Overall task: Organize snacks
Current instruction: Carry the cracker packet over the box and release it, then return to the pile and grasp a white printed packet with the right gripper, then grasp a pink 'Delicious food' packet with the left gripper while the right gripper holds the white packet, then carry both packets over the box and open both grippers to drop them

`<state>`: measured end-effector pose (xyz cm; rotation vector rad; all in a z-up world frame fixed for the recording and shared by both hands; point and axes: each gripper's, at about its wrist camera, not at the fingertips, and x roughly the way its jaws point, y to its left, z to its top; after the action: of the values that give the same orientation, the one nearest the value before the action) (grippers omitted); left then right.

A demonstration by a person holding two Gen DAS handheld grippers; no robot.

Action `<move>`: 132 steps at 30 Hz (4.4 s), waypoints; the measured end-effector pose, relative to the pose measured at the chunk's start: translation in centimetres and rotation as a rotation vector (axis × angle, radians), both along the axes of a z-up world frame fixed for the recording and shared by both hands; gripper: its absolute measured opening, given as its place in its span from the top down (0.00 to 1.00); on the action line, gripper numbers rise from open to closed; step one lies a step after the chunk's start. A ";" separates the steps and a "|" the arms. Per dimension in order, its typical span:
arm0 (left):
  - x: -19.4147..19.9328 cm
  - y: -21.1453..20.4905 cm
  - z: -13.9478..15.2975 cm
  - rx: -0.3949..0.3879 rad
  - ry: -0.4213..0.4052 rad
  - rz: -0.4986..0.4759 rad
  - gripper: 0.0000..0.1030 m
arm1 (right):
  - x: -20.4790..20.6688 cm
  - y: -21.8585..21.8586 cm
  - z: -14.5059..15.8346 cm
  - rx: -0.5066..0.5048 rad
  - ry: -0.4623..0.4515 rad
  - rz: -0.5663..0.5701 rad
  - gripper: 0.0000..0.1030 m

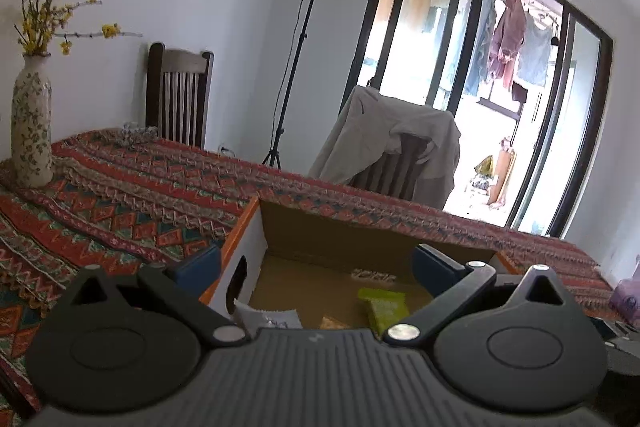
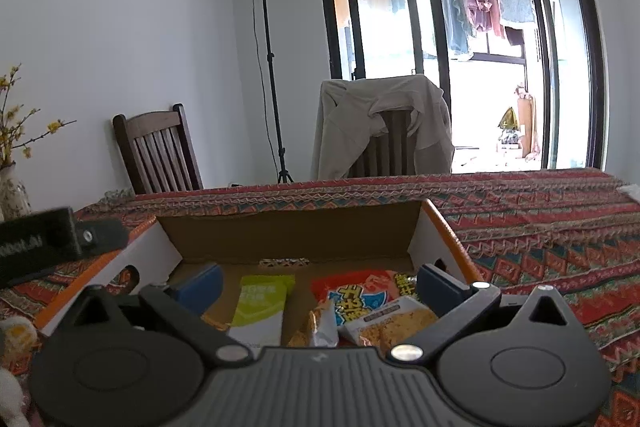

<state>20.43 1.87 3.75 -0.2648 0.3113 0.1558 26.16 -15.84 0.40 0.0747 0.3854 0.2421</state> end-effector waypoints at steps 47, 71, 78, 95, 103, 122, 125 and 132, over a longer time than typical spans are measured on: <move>-12.5 -1.4 -5.2 0.065 0.232 -0.233 0.00 | -13.4 -4.8 -3.8 -0.150 0.221 0.140 0.33; -12.3 0.3 -4.7 0.076 0.213 -0.165 0.00 | -12.9 -5.5 -3.6 -0.104 0.195 0.107 0.61; -11.0 3.8 -4.7 0.041 0.253 -0.034 0.00 | -12.9 -5.8 -3.7 -0.088 0.189 0.095 0.61; -10.3 7.7 -6.5 -0.147 0.335 0.047 0.15 | -12.8 -5.6 -4.1 -0.083 0.194 0.094 0.61; -10.8 6.0 -5.7 -0.044 0.290 0.006 0.39 | -12.8 -5.7 -4.1 -0.082 0.195 0.087 0.61; -11.6 0.9 -2.9 0.256 0.100 -0.027 0.39 | -12.5 -5.7 -2.5 -0.086 0.111 0.071 0.61; -10.9 0.6 -2.5 0.245 0.089 -0.036 0.39 | -12.0 -5.4 -1.7 -0.086 0.072 0.071 0.61; -8.3 -0.4 -1.3 0.235 0.054 -0.070 0.39 | -9.4 -3.7 0.3 -0.084 -0.009 0.087 0.61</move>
<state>12.11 1.48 2.47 -0.0170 0.3518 0.1294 16.72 -19.54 0.72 -0.0262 0.3894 0.3115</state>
